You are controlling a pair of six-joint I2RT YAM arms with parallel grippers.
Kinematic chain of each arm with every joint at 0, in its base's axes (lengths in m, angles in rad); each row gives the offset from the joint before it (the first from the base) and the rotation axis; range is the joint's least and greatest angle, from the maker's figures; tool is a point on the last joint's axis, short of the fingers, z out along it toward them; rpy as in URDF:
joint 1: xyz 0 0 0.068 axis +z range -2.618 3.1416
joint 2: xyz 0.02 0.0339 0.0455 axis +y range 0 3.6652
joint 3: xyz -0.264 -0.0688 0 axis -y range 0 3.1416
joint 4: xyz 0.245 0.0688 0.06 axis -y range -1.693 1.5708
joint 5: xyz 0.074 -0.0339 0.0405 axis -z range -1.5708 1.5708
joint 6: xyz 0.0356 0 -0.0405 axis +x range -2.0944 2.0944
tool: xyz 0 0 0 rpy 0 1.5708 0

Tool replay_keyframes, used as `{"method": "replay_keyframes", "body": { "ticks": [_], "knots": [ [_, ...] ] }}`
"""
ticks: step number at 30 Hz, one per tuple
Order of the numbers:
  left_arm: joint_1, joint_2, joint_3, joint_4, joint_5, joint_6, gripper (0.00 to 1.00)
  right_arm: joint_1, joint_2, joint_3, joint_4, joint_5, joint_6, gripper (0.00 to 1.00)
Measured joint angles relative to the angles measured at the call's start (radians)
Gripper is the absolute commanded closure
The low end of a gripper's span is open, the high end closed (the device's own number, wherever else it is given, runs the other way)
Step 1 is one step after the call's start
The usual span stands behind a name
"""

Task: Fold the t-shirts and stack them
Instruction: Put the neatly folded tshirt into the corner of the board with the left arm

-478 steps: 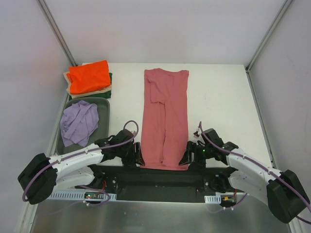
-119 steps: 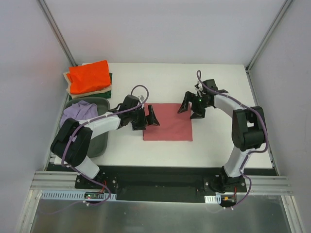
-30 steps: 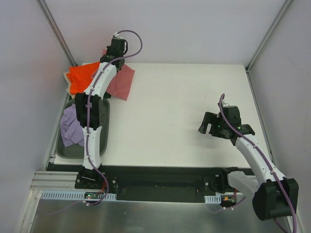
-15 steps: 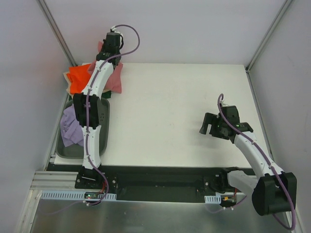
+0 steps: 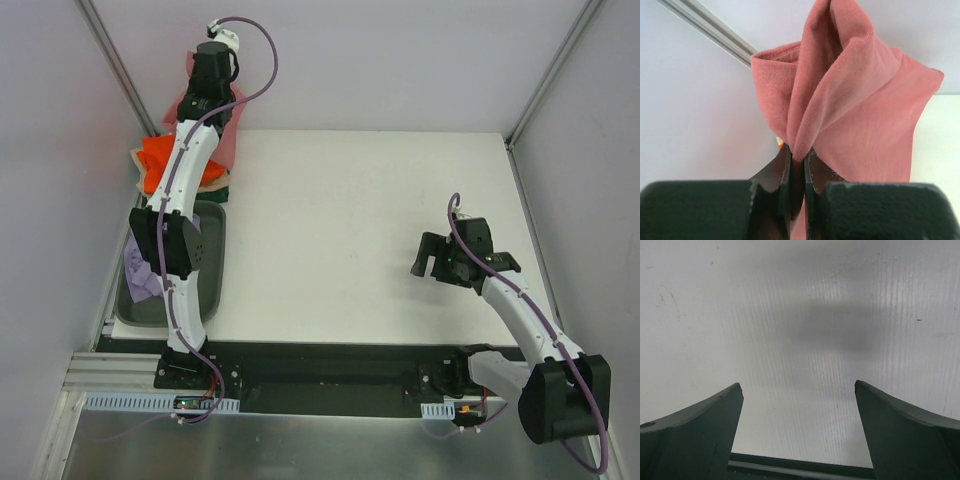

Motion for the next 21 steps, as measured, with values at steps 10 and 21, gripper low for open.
{"method": "replay_keyframes", "body": {
  "ticks": [10,21],
  "knots": [
    [0.009,-0.050,-0.027,0.026,0.002,0.010,1.00,0.000,0.018,0.000,0.000,0.000,0.000,0.04],
    [0.101,0.010,-0.043,0.051,0.000,-0.012,1.00,0.000,0.045,0.000,0.000,0.014,0.000,0.04]
  ]
}}
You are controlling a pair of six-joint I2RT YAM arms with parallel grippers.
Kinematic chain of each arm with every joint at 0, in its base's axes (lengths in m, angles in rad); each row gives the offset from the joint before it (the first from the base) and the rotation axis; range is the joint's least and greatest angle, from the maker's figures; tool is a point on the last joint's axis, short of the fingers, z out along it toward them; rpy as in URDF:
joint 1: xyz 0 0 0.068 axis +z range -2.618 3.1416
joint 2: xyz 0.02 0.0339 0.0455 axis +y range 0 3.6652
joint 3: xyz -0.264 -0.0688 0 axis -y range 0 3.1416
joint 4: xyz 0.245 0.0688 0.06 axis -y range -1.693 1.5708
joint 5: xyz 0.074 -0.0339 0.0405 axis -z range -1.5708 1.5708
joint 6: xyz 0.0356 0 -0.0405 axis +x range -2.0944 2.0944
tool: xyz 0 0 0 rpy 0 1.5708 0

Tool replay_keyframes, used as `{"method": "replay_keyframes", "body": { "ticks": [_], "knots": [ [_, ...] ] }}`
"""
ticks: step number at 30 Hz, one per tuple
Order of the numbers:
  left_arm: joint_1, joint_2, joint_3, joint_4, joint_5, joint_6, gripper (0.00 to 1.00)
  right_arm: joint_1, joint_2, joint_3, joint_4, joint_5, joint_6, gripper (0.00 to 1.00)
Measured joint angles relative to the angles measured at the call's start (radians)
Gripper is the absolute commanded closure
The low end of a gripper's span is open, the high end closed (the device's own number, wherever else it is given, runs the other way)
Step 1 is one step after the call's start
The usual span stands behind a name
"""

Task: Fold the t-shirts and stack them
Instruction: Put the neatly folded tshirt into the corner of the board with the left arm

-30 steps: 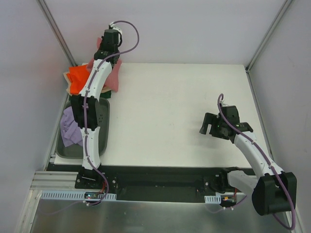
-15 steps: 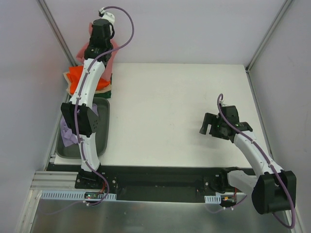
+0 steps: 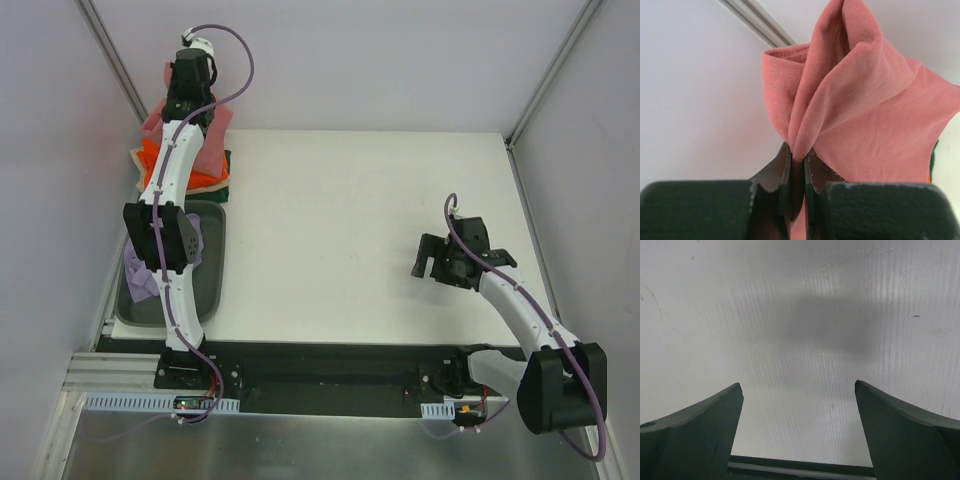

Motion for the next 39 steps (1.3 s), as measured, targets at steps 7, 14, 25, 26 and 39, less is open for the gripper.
{"method": "replay_keyframes", "body": {
  "ticks": [7,14,25,26,39],
  "knots": [
    [0.065,0.096,0.000,0.000,0.023,-0.045,1.00,0.000,0.035,0.012,0.000,0.019,0.000,0.04],
    [0.088,0.171,0.010,0.022,0.024,-0.101,1.00,0.000,0.061,0.022,0.000,0.025,0.000,0.04],
    [0.095,0.268,0.033,0.075,-0.062,-0.103,0.01,0.000,0.089,0.025,-0.002,0.031,0.000,0.04],
    [0.095,0.271,0.034,0.076,-0.068,-0.106,0.01,0.000,0.092,0.028,-0.002,0.031,0.000,0.04],
    [0.076,0.262,0.034,0.087,-0.078,-0.156,0.01,0.000,0.098,0.039,-0.001,0.031,0.000,0.04]
  ]
}}
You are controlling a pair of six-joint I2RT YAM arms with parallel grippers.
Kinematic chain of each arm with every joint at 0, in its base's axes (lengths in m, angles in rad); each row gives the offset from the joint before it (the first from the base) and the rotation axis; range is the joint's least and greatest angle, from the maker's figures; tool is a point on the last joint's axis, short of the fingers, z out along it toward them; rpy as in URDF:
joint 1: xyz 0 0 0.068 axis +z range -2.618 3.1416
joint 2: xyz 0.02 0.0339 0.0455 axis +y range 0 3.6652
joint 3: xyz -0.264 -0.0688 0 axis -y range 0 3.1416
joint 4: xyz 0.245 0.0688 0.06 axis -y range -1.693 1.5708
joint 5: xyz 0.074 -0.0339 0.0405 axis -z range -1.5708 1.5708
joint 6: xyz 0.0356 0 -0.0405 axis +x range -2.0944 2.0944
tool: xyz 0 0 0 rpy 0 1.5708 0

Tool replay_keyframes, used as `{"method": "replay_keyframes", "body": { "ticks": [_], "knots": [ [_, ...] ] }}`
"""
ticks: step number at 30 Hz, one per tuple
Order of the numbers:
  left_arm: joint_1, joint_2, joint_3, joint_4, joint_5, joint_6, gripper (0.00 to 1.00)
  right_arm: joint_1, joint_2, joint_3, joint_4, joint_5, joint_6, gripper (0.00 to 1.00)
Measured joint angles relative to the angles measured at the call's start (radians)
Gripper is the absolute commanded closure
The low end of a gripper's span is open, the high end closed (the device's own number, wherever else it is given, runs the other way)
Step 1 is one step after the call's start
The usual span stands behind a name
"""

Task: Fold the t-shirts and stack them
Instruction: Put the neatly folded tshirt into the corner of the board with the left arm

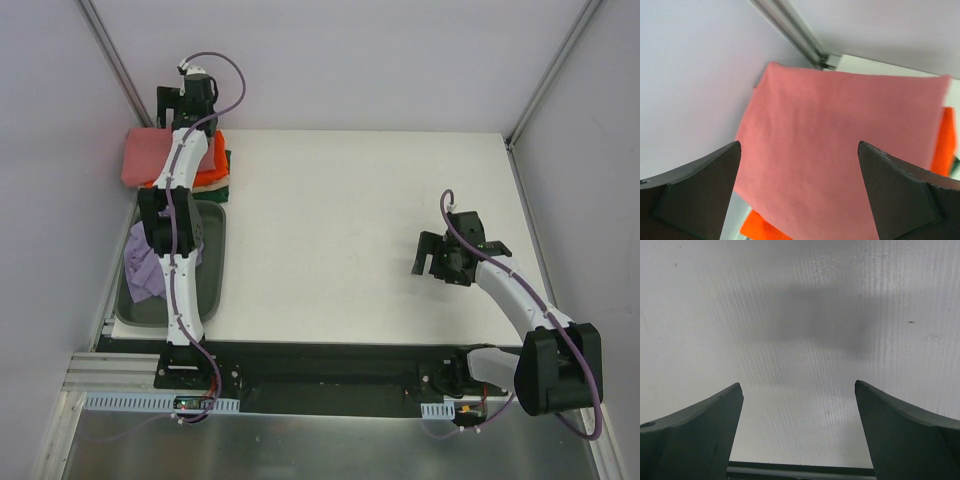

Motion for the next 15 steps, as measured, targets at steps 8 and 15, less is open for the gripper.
{"method": "replay_keyframes", "body": {
  "ticks": [8,15],
  "knots": [
    [-0.045,-0.104,-0.161,-0.113,0.243,-0.096,0.05,0.000,0.000,0.000,0.000,-0.004,0.000,0.04],
    [-0.055,-0.122,-0.211,-0.193,0.370,-0.181,0.01,0.000,0.000,0.000,0.000,-0.013,0.000,0.04]
  ]
}}
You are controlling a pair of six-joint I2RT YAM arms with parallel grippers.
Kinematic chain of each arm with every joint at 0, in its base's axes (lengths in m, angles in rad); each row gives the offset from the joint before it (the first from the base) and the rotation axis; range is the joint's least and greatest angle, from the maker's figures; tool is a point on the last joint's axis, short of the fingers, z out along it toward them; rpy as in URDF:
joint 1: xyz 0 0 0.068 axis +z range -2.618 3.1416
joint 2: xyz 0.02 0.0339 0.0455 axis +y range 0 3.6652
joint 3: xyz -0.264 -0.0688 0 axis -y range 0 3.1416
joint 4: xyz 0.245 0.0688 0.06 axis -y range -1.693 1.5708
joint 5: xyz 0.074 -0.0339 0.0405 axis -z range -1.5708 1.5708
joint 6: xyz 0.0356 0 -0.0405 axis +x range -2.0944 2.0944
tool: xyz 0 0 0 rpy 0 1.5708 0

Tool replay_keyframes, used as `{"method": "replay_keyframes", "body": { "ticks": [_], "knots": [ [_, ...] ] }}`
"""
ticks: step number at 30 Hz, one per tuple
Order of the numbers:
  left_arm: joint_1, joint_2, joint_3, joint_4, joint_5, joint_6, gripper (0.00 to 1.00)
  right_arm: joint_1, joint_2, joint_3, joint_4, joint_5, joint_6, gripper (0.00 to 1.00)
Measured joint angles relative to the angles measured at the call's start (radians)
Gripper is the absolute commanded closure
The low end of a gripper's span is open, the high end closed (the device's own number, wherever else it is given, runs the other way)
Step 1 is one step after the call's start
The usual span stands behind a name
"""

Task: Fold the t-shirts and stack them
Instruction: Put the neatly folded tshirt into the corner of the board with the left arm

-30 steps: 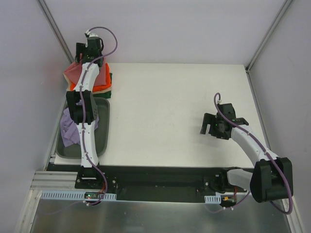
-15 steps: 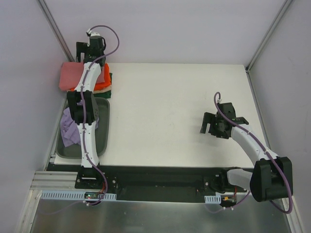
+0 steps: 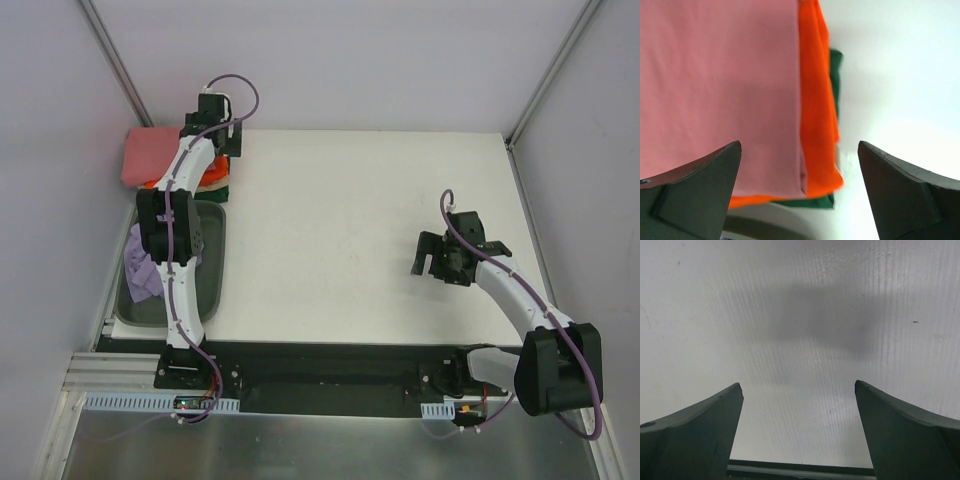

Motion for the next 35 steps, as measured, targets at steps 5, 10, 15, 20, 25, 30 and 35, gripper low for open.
{"method": "replay_keyframes", "body": {
  "ticks": [5,10,15,20,25,30,35],
  "knots": [
    [0.003,-0.126,-0.145,-0.046,0.190,-0.139,0.01,0.000,-0.002,0.000,0.000,-0.006,0.000,0.04],
    [-0.073,-0.447,-0.452,0.036,0.246,-0.259,0.01,0.000,-0.039,0.000,0.000,-0.010,0.000,0.04],
    [-0.319,-0.925,-0.918,0.197,0.229,-0.387,0.01,0.000,-0.117,-0.003,0.000,-0.021,0.000,0.04],
    [-0.505,-1.301,-1.324,0.281,0.197,-0.507,0.01,0.000,-0.227,-0.019,0.001,-0.024,0.001,0.04],
    [-0.509,-1.536,-1.591,0.253,0.195,-0.621,0.01,0.000,-0.311,-0.049,0.009,-0.030,0.012,0.04],
    [-0.509,-1.761,-1.718,0.205,0.188,-0.709,0.01,-0.001,-0.354,-0.087,0.031,-0.035,0.026,0.04],
    [-0.509,-1.799,-1.721,0.144,0.154,-0.754,0.01,-0.001,-0.395,-0.130,0.064,-0.028,0.035,0.04]
  ]
}}
